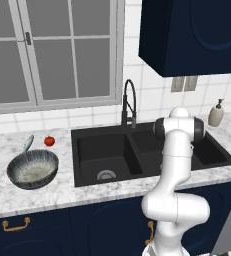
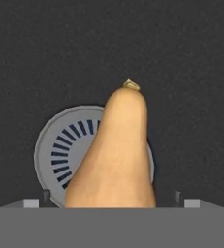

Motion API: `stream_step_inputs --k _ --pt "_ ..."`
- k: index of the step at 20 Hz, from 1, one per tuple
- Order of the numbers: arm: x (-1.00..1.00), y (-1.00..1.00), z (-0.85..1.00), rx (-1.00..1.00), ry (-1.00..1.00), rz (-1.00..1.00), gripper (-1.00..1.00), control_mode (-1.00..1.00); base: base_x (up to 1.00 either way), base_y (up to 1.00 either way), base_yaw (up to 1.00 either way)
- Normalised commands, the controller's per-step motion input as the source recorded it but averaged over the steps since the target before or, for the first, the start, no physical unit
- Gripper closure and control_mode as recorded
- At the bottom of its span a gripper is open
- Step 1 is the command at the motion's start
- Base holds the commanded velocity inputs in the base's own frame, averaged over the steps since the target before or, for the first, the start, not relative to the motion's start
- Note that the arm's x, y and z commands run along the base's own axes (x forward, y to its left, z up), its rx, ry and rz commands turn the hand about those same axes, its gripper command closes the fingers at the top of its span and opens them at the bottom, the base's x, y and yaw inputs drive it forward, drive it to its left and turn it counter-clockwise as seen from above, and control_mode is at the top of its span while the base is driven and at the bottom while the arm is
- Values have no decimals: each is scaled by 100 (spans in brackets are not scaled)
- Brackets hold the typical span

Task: Pick the squash from the sink and place it in the bowl. Then pick the bowl and place it in the microwave. Then close the microwave door and press the start button.

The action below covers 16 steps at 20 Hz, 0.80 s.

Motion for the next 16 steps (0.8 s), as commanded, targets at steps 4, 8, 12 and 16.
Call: stream_step_inputs --k 4,8,12,16 --pt "-1 0 -27 0 0 0 -100 -100 0 0 0" --pt "0 19 -32 0 1 0 100 -100 0 0 0" --pt "-11 8 -8 0 3 2 100 -100 0 0 0" --pt "-30 2 56 0 -4 0 100 -100 0 0 0"
